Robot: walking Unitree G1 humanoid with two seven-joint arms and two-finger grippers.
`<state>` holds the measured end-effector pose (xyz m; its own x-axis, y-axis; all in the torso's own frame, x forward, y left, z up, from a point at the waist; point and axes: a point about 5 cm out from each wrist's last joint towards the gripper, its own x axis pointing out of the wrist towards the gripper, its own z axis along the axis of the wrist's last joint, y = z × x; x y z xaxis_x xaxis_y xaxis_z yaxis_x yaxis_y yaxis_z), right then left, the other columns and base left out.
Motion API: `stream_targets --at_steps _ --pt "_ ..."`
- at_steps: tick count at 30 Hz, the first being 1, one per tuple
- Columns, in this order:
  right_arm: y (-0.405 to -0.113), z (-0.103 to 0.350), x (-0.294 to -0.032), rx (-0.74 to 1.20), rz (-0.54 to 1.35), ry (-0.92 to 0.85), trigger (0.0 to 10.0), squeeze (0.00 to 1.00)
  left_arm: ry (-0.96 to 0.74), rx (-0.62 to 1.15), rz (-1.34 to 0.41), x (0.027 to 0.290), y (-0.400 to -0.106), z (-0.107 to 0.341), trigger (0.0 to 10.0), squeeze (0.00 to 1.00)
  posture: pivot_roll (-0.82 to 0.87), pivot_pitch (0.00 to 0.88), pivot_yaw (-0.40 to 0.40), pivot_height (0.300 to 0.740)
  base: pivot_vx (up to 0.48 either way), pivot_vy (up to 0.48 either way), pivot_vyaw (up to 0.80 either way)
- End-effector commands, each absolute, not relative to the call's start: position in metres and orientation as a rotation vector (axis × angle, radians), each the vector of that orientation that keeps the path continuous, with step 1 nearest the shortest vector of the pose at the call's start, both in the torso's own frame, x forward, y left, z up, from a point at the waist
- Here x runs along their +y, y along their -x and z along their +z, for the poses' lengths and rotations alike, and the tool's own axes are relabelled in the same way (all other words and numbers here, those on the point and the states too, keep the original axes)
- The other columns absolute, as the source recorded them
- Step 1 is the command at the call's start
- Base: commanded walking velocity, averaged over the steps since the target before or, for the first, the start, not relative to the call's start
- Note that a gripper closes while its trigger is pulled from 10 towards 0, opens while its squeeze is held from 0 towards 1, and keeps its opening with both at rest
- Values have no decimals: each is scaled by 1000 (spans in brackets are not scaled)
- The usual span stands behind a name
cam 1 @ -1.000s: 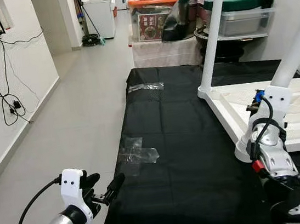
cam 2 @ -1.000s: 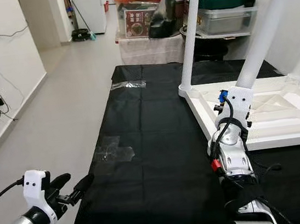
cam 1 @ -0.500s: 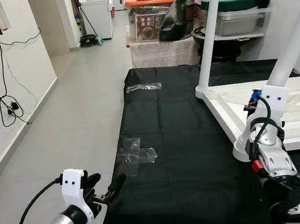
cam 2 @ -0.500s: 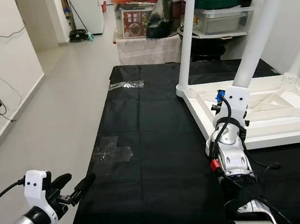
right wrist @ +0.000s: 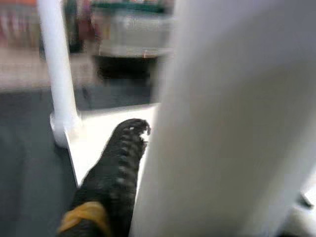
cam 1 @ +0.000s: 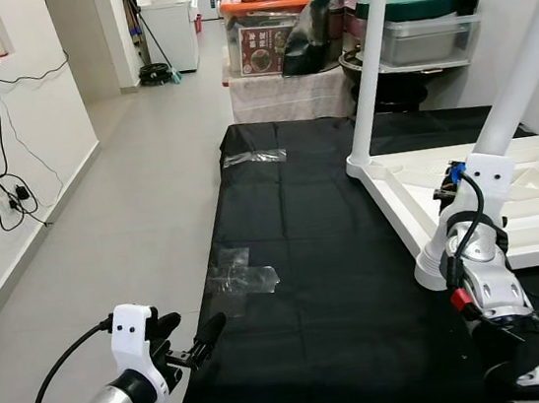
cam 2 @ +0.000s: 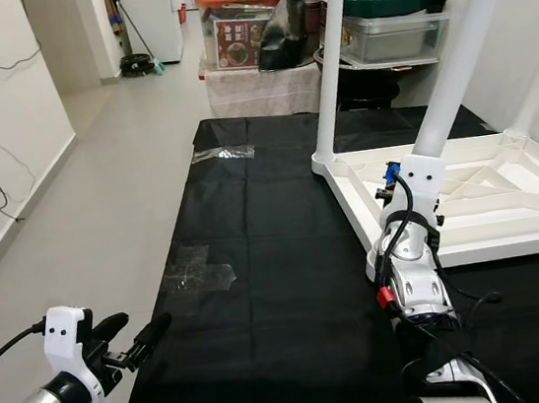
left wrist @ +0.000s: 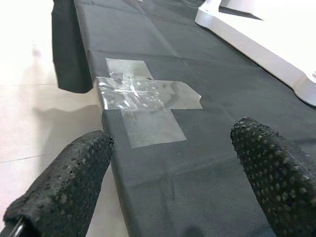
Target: Building children table
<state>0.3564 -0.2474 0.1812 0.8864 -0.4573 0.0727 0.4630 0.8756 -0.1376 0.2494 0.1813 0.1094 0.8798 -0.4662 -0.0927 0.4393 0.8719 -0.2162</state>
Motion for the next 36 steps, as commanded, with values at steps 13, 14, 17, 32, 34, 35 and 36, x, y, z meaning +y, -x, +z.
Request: stream_targets --at_steps 13,14,17,32,34,35,36 --pt "-352 180 -242 -28 -416 120 10000 1000 180 158 -488 181 -250 108 10000 0 49 0 -61 740 0 0 0" --pt "-352 180 -242 -28 -416 120 10000 1000 180 158 -488 181 -250 108 10000 0 49 0 -61 740 0 0 0" --pt "-352 187 -250 -41 -425 99 10000 1000 178 161 -489 182 -251 107 10000 0 46 0 -58 740 0 0 0" --pt "-358 207 -264 -74 -403 32 10000 0 175 166 -496 182 -252 107 10000 0 47 0 -49 740 0 0 0" --pt "-359 209 -263 -85 -372 6 10000 0 175 166 -496 182 -251 107 10000 0 49 0 -51 740 0 0 0" --pt "-359 210 -263 -90 -348 5 10000 0 175 168 -495 182 -251 107 10000 0 51 0 -52 740 0 0 0" --pt "-359 211 -264 -92 -334 8 10000 0 174 169 -495 182 -251 107 10000 0 51 0 -52 740 0 0 0"
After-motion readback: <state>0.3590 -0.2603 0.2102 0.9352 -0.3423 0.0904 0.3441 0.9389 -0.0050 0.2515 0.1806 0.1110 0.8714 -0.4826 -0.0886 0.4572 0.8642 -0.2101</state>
